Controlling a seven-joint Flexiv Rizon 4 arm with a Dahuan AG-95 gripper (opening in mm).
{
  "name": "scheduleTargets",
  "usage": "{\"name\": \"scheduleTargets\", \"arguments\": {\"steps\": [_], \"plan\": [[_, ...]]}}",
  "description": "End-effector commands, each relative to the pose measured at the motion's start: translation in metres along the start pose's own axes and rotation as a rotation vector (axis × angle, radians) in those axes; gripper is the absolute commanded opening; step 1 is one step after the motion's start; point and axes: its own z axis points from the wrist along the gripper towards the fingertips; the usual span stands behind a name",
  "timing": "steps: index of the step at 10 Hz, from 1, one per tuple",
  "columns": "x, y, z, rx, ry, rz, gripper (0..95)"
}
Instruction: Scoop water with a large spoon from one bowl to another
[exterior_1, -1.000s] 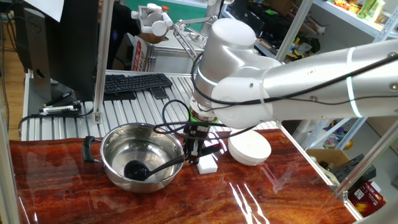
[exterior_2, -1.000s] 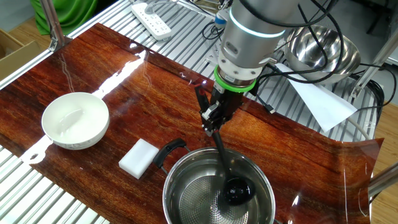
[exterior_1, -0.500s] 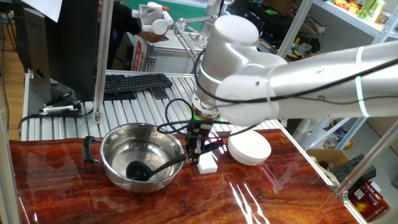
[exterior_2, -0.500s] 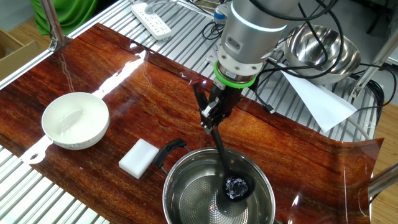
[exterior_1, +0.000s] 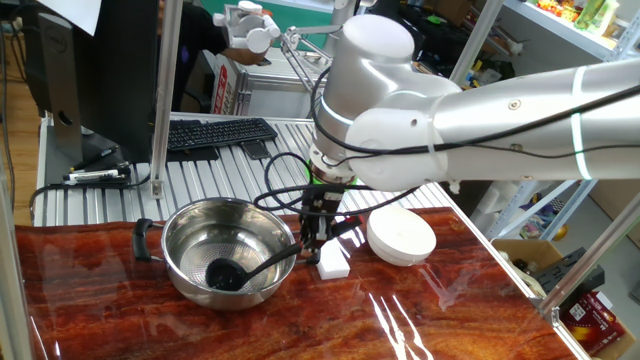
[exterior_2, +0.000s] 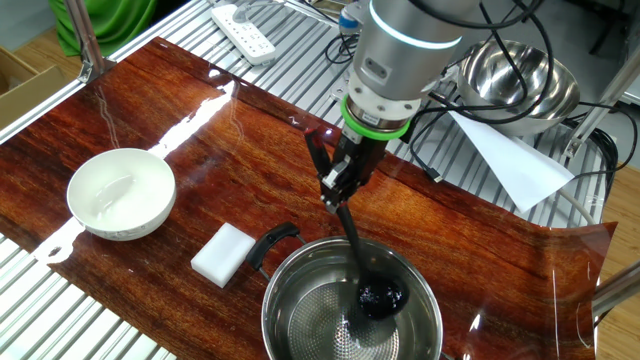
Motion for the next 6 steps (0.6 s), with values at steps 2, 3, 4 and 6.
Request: {"name": "scheduleTargets", "arguments": {"steps": [2, 3, 4, 6], "plan": [[-0.003, 0.004, -0.006, -0.008, -0.004, -0.022, 0.0], [-0.005, 0.006, -0.008, -0.011, -0.003, -0.033, 0.0], [-0.006, 0.009, -0.010, -0.012, -0.003, -0.052, 0.0], [-0.009, 0.014, -0.015, -0.010, 0.005, -0.084, 0.0]]}}
